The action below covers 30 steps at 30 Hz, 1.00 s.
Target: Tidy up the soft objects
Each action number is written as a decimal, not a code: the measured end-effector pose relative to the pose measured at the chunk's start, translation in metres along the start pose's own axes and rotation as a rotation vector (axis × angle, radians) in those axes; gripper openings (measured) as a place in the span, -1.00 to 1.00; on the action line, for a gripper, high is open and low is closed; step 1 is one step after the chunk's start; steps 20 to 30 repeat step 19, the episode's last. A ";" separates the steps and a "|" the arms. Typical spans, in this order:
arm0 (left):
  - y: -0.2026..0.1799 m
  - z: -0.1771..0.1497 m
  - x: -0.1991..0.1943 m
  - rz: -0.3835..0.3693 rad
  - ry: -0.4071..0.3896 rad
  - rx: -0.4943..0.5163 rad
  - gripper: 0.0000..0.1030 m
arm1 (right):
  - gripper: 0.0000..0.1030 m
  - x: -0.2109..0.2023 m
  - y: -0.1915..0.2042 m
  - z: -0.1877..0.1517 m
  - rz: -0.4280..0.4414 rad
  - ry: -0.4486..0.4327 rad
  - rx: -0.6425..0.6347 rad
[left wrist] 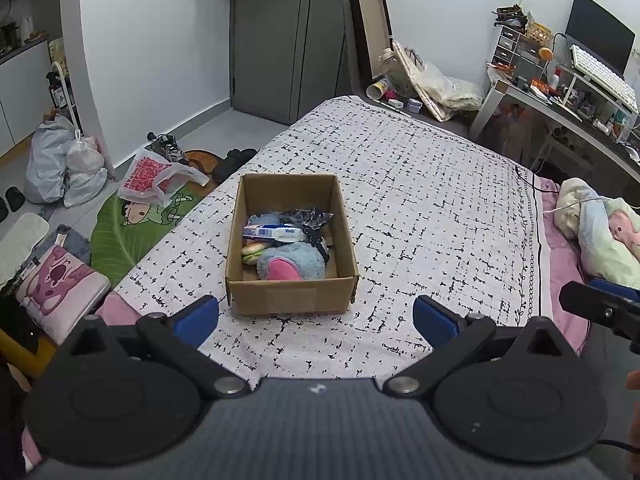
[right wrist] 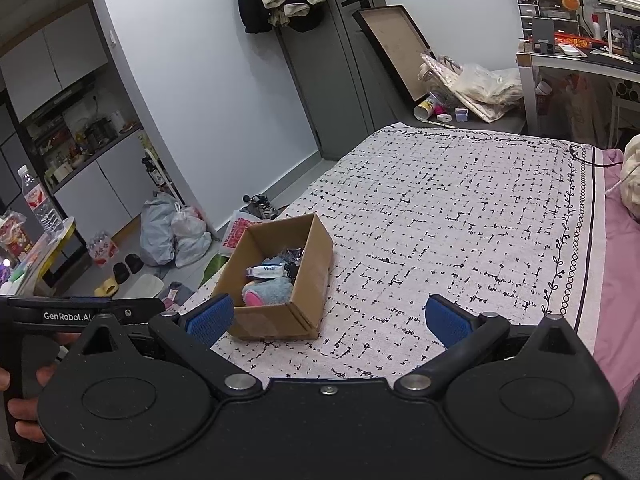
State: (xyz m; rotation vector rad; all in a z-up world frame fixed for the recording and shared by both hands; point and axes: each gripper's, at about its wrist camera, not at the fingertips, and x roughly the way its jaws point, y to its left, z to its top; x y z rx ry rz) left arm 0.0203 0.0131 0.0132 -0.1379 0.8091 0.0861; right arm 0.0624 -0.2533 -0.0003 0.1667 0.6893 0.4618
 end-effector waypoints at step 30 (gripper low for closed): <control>-0.002 -0.004 0.002 0.003 0.009 -0.003 0.99 | 1.00 0.002 -0.003 -0.001 -0.004 0.009 0.001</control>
